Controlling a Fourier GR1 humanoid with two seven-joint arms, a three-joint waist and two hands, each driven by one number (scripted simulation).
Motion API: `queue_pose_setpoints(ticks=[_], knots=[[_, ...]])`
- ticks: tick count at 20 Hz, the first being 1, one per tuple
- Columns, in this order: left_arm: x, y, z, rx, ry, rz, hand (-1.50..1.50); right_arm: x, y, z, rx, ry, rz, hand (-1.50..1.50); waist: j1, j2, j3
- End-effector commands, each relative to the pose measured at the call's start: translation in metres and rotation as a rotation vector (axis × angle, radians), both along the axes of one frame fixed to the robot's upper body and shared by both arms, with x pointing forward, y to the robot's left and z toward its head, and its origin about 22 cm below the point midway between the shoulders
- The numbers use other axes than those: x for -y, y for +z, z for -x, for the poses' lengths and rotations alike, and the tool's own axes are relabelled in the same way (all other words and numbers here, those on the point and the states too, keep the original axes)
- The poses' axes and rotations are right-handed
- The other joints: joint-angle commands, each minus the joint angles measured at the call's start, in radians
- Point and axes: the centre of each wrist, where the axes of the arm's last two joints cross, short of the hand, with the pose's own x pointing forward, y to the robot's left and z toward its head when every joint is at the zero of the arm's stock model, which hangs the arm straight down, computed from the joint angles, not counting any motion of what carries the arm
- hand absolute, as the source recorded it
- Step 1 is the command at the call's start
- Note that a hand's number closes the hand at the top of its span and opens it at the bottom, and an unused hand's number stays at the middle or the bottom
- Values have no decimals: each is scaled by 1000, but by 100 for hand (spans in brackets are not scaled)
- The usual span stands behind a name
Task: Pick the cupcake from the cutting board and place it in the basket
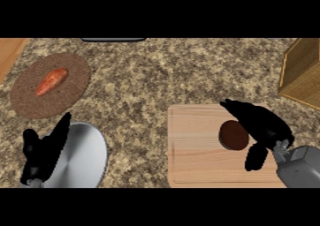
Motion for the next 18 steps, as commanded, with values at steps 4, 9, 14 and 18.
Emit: queue_pose_setpoints(ticks=[4,9,14,18], knots=[[1,-40,19,-156,48,2,0,1,-35,7,-5,12,-7,-150,-7,13,-16],[7,-36,19,-150,33,9,0,-9,-30,1,-3,24,-14,-150,-4,12,-16],[13,-13,10,-147,8,16,0,9,-54,-11,-10,12,7,150,6,13,-15],[-6,-34,28,-164,25,15,0,-13,-35,-12,78,90,58,150,5,12,-17]])
